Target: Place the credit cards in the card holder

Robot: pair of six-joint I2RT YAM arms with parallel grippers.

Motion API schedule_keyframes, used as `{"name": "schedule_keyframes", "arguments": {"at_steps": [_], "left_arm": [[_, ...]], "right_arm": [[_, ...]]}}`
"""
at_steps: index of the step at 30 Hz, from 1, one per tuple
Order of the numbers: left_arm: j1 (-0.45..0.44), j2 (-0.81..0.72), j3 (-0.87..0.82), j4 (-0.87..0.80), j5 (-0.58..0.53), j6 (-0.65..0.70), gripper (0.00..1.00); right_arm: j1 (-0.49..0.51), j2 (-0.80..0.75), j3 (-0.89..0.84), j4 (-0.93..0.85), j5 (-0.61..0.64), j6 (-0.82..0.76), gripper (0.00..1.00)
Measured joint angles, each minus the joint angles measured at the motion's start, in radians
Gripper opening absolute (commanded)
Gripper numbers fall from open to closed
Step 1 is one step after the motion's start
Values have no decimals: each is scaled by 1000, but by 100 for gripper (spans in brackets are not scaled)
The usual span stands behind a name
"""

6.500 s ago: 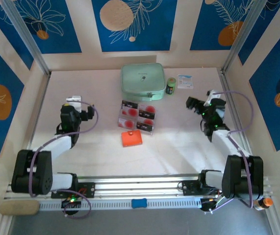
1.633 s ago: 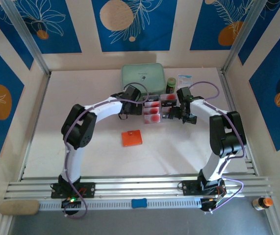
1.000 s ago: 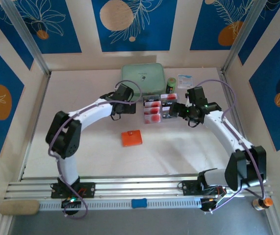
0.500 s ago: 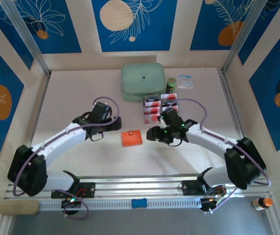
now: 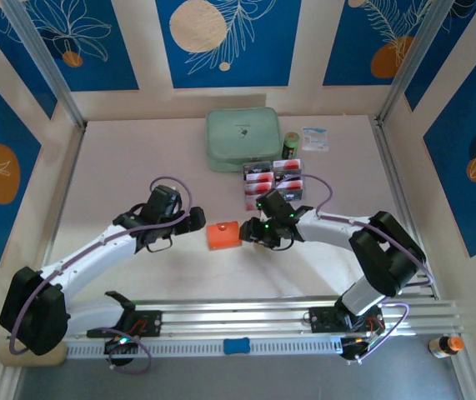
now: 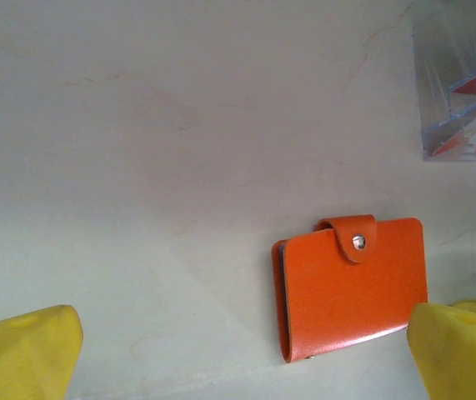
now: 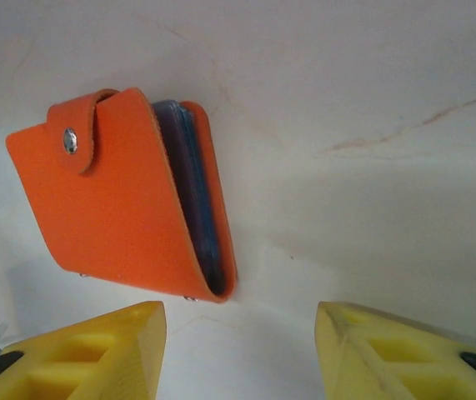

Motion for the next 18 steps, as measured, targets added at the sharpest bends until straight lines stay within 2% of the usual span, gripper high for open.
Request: {"name": "schedule_keyframes", "arguments": {"at_steps": [11,18], "left_arm": [[3,21,-1,13,25,0,100],[4,38,-1,24,32,0,100]], "right_arm": [[3,95,80,50,-7,15,44],[-17,138,87,108,-57,33,30]]}}
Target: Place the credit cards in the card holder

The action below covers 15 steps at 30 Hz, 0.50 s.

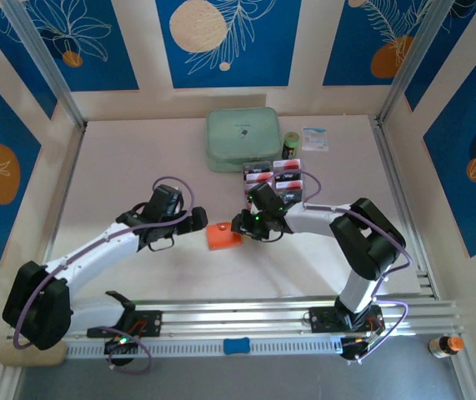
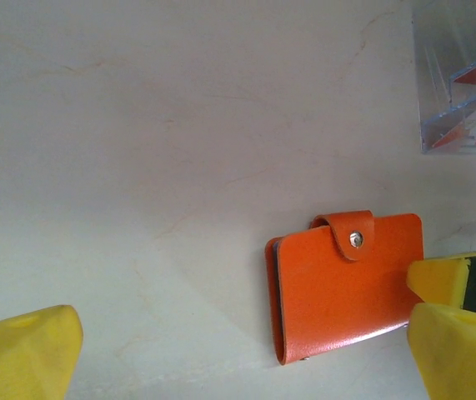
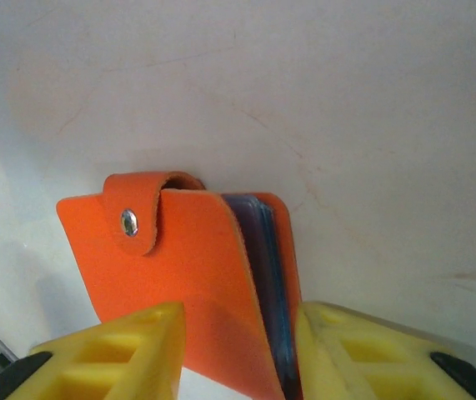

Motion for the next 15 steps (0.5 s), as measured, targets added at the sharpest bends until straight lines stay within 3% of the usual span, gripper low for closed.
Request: {"name": "schedule_keyframes", "arguments": {"at_steps": [7,12,15], "left_arm": [[0,16,0,7,1,0,100],[0,26,0,7,9,-4,100],[0,31,2,7,10,-4,100]], "right_arm": [[-20,31,-3,82,-61,33,1],[-26,55,-16,153,-100,53,0],[-26,60,-21,175,-112,63,10]]}}
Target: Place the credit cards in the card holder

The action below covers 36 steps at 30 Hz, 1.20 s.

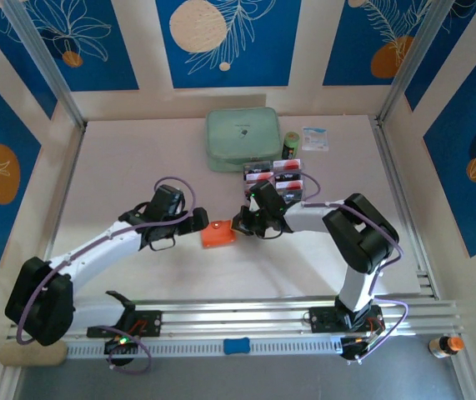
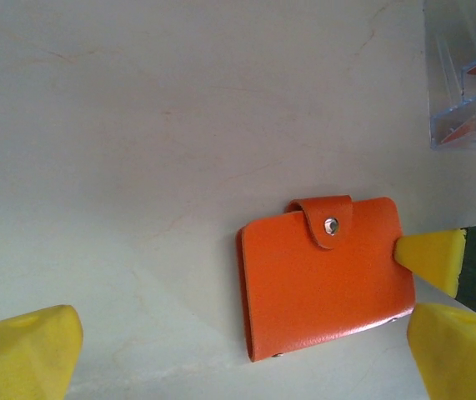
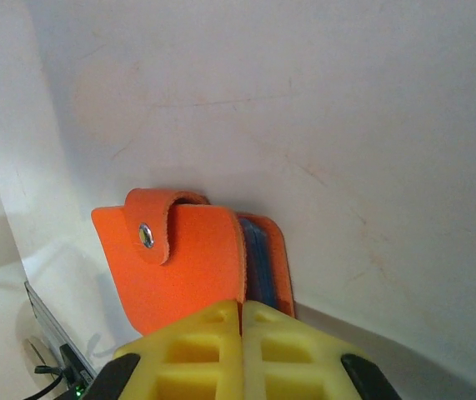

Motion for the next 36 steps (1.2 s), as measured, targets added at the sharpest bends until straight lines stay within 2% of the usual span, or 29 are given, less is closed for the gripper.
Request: {"name": "schedule_keyframes", "arguments": {"at_steps": [3,5,14,18,25,32,36], "left_arm": [[0,3,1,0,2,-3,100],[0,6,2,0,5,-3,100],[2,4,9,7,24,-42,100],[3,-45,11,28,31,-100,100],[3,-185,23,96,23,-229,100],[3,-194,27,245,24,-393,100],[2,-191,17,356,24,-494,93]], "right_arm": [[0,8,0,21,-14,7,10],[0,21,0,38,-23,10,0],[-6,39,-16,115,-79,53,0],[-6,-40,-26,113,-81,77,0],[-30,-266,-13,82,-36,119,0],[-57,-392,41,40,66,187,0],[-58,-442,43,38,140,246,0]]}}
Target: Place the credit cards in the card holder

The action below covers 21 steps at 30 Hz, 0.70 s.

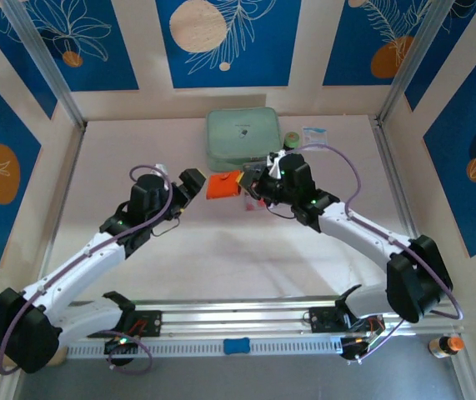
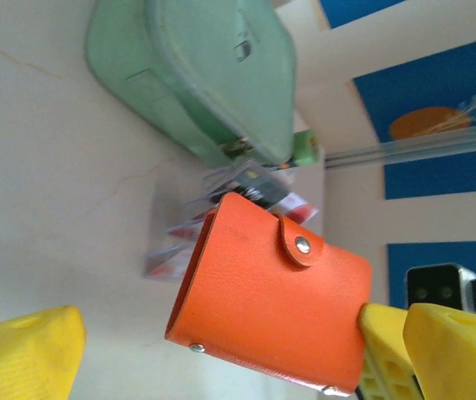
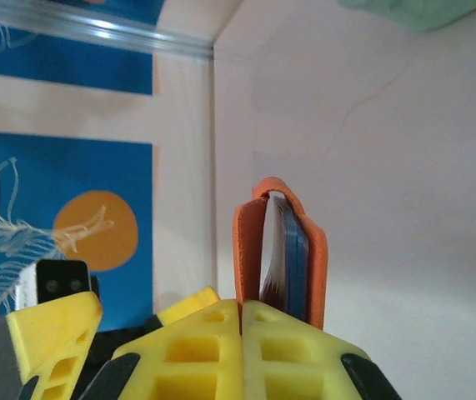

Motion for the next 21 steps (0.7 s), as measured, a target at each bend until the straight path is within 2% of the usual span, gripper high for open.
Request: {"name": "schedule_keyframes", "arguments": {"at_steps": [6,21], "left_arm": [[-1,49,-2,141,4,-103,85],[-34,138,-2,293,7,-213,86]], "right_arm": [[4,-18,4,5,82,83,0],[46,-23,32,55,151,164,0]]}}
